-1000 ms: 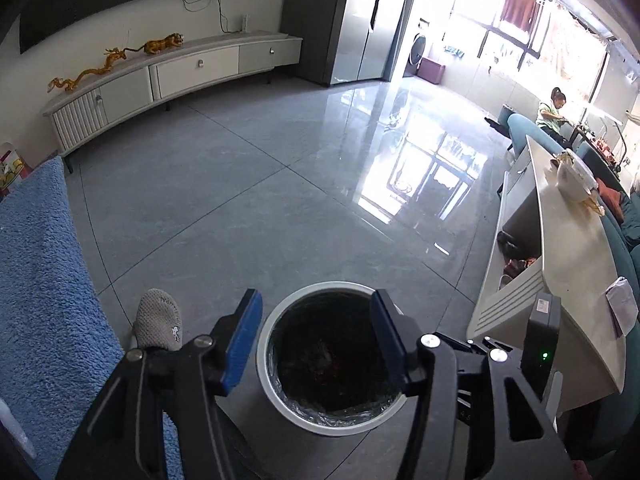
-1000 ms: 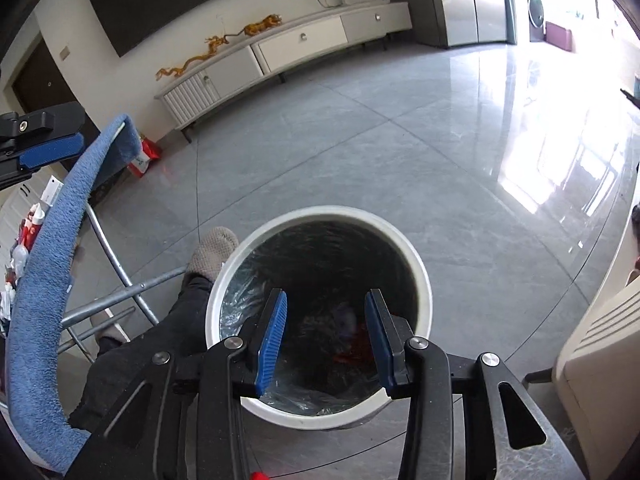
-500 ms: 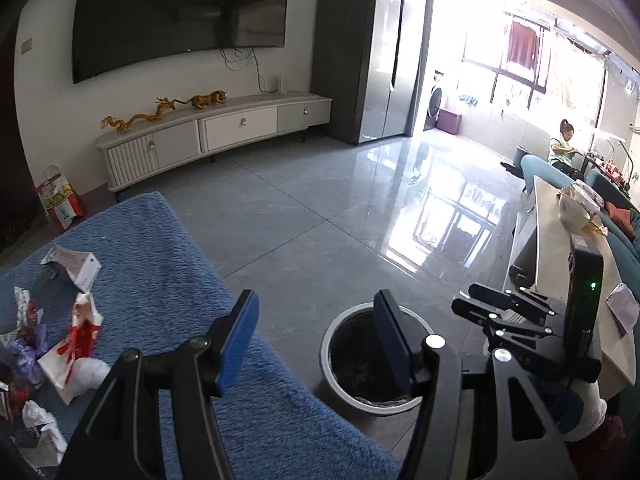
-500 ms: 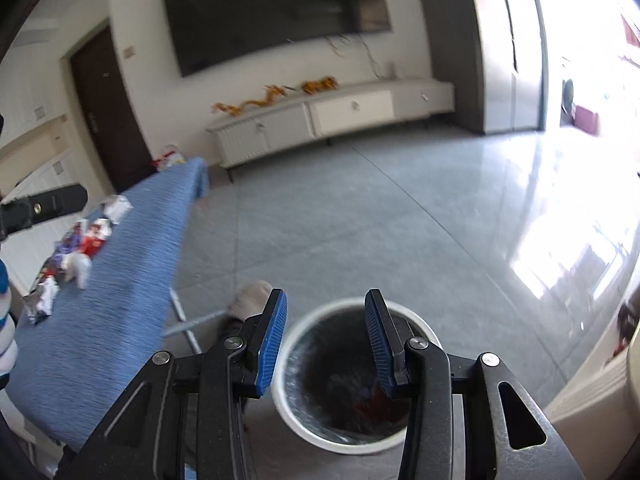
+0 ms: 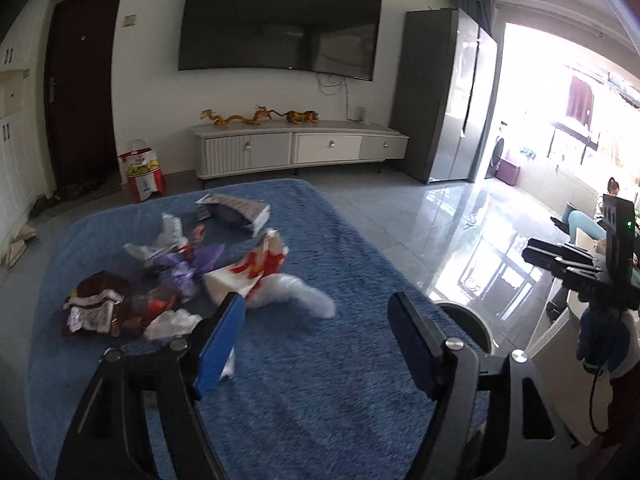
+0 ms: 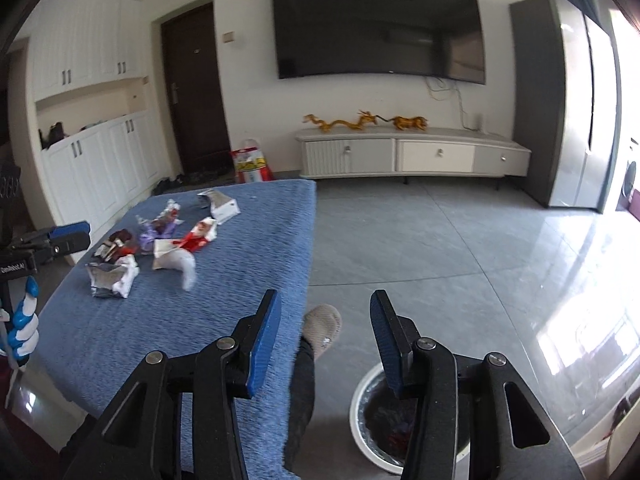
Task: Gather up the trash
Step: 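Move both tools back over the table toward the remaining wrappers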
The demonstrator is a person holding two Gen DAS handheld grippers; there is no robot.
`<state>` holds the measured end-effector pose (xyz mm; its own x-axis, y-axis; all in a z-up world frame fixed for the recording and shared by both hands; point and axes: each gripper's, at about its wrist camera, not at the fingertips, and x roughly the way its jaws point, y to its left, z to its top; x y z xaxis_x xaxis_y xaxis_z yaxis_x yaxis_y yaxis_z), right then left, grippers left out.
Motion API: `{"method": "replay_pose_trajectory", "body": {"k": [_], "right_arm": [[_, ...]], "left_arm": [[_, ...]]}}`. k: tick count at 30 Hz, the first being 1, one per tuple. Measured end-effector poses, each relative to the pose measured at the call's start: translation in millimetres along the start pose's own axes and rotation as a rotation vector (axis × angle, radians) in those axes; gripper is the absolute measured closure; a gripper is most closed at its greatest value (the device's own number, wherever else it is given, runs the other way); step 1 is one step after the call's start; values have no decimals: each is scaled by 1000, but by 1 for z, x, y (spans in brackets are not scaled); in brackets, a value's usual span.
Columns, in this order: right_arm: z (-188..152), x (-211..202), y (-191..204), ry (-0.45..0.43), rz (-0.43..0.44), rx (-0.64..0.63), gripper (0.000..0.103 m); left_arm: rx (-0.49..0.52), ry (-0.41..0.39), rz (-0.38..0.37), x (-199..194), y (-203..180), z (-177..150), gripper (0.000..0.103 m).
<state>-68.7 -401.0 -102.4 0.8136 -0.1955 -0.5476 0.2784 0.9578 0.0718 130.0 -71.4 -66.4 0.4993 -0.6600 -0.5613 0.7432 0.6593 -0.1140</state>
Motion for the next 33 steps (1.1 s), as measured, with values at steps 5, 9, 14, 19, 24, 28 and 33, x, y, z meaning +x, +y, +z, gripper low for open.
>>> {"method": "replay_pose_trajectory", "body": {"k": [5,9,14,19,24,28,33], "right_arm": [[11,15,29,22,57,-38,54],[20,34,51,52,94,-63,54],[31,59,79,91,134,-100,53],[38,90,107,149,152,-146,51],[41,122,128,211,178,-168,51],[45,151,147,254,205,-199,51],[49,181,163,287,224,-217,51]], "left_arm": [[-94,24,72,-22,67,-31,30],[-138,40,107,-29,105,-43,30],[-174,100,77,-13,142,-54,30],[-229,166,-8,16,177,-61,30],[-227,212,-126,42,196,-59,30],[-199,251,-195,59,203,-55,30],[-107,319,-259,81,200,-52,30]]}}
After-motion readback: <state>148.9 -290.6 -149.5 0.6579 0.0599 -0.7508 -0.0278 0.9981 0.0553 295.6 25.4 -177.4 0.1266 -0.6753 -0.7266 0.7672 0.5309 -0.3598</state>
